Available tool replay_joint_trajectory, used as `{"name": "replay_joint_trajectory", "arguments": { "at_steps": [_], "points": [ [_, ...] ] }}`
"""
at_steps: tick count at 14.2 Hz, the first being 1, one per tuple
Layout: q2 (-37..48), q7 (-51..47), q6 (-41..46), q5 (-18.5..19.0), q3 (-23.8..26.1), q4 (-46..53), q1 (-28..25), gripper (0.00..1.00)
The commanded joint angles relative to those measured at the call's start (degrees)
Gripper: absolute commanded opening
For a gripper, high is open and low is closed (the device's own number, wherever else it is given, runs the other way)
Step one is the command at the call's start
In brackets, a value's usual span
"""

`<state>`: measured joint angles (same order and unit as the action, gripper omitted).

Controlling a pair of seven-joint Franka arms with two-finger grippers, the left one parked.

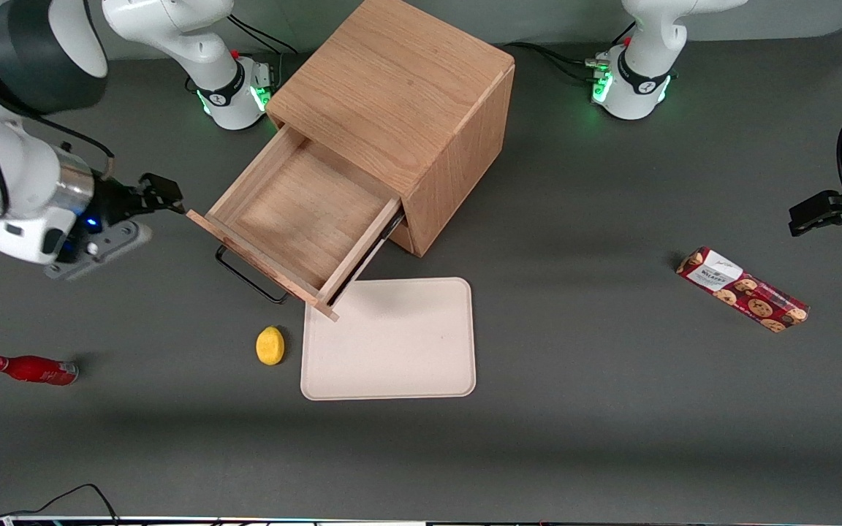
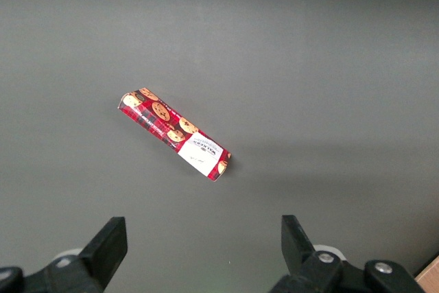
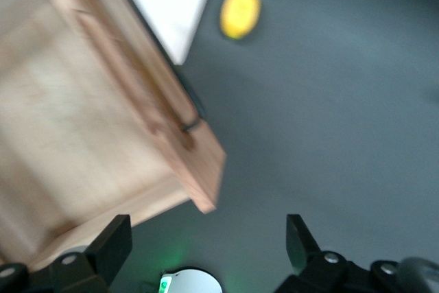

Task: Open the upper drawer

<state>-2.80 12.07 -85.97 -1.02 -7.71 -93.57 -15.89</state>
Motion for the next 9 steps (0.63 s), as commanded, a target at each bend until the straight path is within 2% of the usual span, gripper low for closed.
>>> {"name": "replay_joint_trajectory", "arguments": {
  "at_steps": [1, 2, 6, 9],
  "points": [
    [6.8, -5.0, -3.4, 4.0, 0.6, -8.7, 1.5, 1.0],
    [6.9, -4.1, -3.4, 4.0, 0.6, -8.7, 3.7, 1.0],
    [7.5, -3.5, -3.4, 3.9, 0.0, -8.6, 7.2, 1.0],
    [4.0, -3.4, -3.4, 3.8, -0.3, -4.1, 10.9, 1.0]
  ]
}}
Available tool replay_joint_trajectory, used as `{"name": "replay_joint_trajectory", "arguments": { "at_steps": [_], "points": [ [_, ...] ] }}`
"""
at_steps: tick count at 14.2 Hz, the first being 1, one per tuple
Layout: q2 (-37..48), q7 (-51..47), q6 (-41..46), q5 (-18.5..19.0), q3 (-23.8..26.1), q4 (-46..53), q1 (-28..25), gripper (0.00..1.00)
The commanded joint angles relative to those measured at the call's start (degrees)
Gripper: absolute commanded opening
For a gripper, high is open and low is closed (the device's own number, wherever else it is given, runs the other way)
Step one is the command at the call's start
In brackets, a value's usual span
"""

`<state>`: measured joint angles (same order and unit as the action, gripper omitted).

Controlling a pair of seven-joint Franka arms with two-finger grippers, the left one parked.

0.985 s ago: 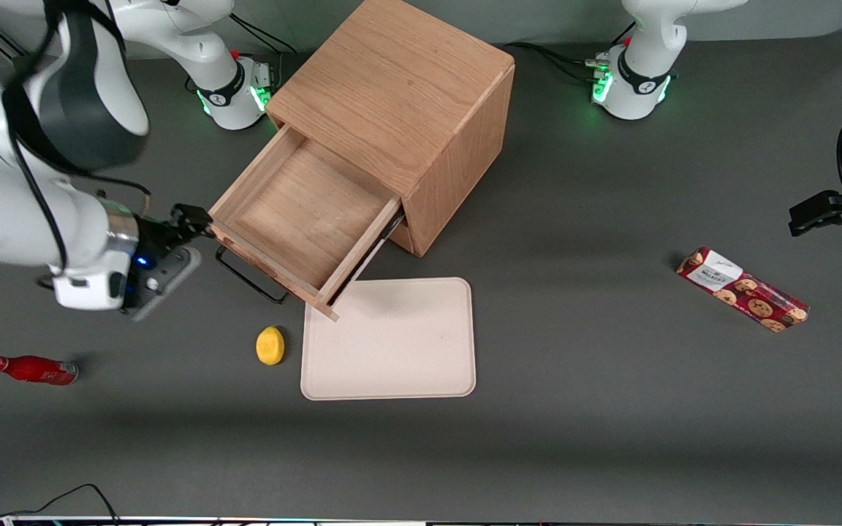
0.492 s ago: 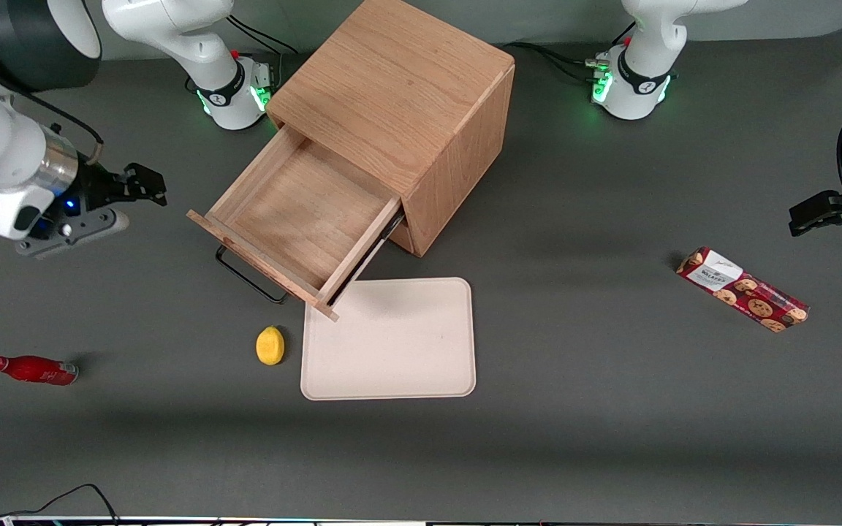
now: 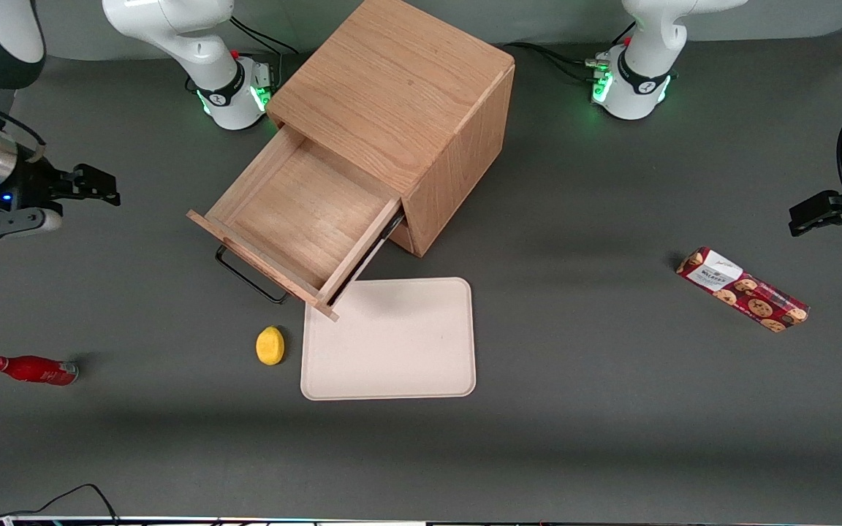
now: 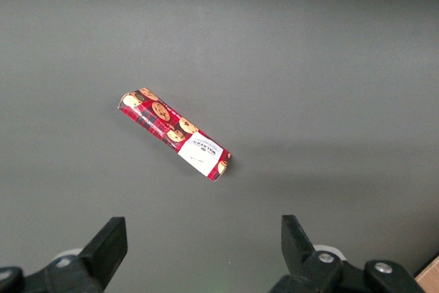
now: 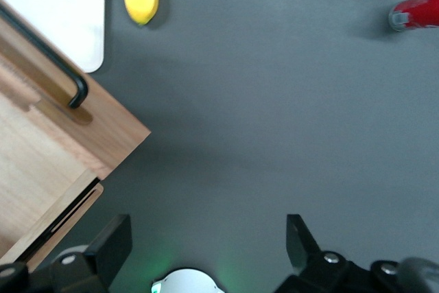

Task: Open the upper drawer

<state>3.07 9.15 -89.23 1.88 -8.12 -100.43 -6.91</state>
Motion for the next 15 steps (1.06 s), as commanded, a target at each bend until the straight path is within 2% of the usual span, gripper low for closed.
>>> {"name": "replay_joint_trajectory", "arguments": {
  "at_steps": [1, 15],
  "points": [
    [-3.6, -0.4, -0.2, 0.8, -0.8, 5.0, 2.3, 1.0],
    [-7.5, -0.7, 0.6, 0.6, -2.1, 9.1, 3.0, 1.0]
  ]
}}
